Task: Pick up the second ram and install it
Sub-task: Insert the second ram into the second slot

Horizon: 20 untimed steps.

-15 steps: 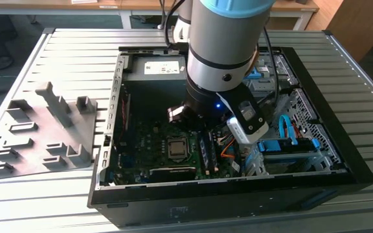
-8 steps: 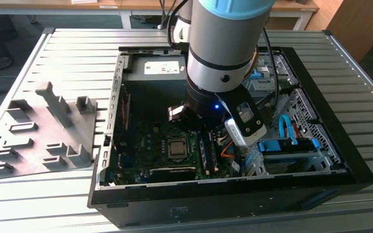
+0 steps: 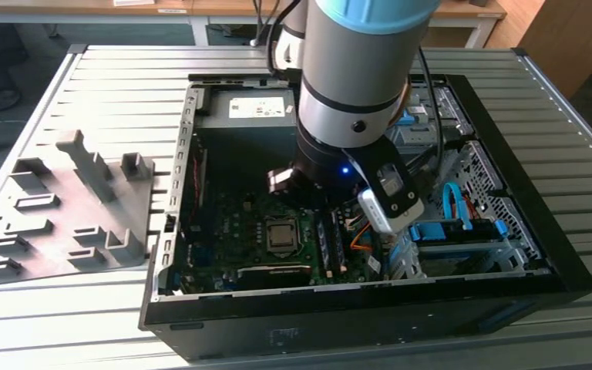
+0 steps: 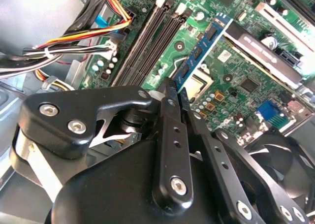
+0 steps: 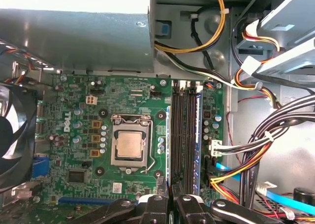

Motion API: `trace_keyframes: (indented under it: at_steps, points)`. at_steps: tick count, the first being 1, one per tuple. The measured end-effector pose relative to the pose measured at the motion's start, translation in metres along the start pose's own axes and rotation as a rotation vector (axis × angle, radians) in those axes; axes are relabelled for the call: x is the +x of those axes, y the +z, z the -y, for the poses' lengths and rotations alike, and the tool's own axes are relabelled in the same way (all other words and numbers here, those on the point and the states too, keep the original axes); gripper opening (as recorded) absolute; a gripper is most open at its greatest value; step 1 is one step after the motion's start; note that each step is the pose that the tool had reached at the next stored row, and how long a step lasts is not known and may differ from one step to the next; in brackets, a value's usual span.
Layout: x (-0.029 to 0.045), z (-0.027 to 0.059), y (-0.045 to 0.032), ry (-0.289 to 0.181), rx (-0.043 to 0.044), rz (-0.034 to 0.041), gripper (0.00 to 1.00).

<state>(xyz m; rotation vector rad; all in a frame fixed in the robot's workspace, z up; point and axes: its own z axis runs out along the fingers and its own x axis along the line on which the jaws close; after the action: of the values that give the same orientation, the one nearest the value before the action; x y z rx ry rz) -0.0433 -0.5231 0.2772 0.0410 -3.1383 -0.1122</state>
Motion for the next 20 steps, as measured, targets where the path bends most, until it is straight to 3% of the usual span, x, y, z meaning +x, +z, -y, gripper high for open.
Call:
trace_keyframes:
  at_steps: [20]
  points:
    - [-0.0053, 0.0009, 0.0117, 0.000, 0.0003, -0.0001, 0.14]
